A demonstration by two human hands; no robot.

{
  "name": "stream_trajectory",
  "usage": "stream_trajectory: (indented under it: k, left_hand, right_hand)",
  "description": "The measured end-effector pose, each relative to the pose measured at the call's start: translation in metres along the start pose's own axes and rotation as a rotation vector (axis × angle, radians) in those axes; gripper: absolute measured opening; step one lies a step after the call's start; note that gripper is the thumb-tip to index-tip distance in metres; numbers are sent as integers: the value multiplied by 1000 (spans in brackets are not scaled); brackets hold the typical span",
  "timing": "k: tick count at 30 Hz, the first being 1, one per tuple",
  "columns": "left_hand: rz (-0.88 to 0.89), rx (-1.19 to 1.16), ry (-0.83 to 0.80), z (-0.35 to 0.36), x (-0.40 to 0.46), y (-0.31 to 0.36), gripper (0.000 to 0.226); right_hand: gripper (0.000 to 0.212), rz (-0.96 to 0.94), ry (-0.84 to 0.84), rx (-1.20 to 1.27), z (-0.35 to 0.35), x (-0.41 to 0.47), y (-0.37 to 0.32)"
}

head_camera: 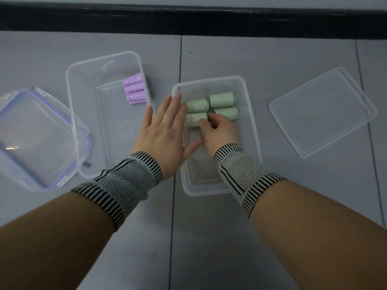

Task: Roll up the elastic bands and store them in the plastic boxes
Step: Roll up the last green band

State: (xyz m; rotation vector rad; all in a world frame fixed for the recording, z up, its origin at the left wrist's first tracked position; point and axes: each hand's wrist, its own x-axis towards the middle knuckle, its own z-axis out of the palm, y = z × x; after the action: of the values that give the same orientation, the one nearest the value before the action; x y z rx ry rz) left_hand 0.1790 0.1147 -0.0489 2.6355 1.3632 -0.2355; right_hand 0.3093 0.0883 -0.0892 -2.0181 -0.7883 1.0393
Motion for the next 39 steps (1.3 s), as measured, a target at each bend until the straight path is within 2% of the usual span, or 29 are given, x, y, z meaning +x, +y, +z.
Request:
stream_trajectory:
  k: [6, 10, 16, 20, 28, 31, 39]
  left_hand:
    - [-29, -65, 20, 2, 2, -1, 99]
    - [-42, -150, 19, 2, 2, -2, 96]
    - [-45, -173, 27, 2, 1, -3, 93]
    - [-43, -178, 32, 3, 2, -3, 94]
    - [-45, -162, 22, 4, 2, -3, 92]
    - [-47, -161, 13, 4, 2, -3, 91]
    - [-48, -161, 10, 3, 2, -4, 91]
  right_hand:
    - [30, 38, -20, 78, -2, 0, 4]
    - [30, 48, -45, 77, -7, 3, 5]
    - [34, 89, 40, 89, -6, 5, 6]
    - [25, 95, 69, 132, 3, 5, 3]
    - [26, -44, 125, -88, 11, 0, 0]
    - [24, -55, 127, -88, 10, 0, 0]
    - [25, -273, 19, -329, -3, 3, 0]
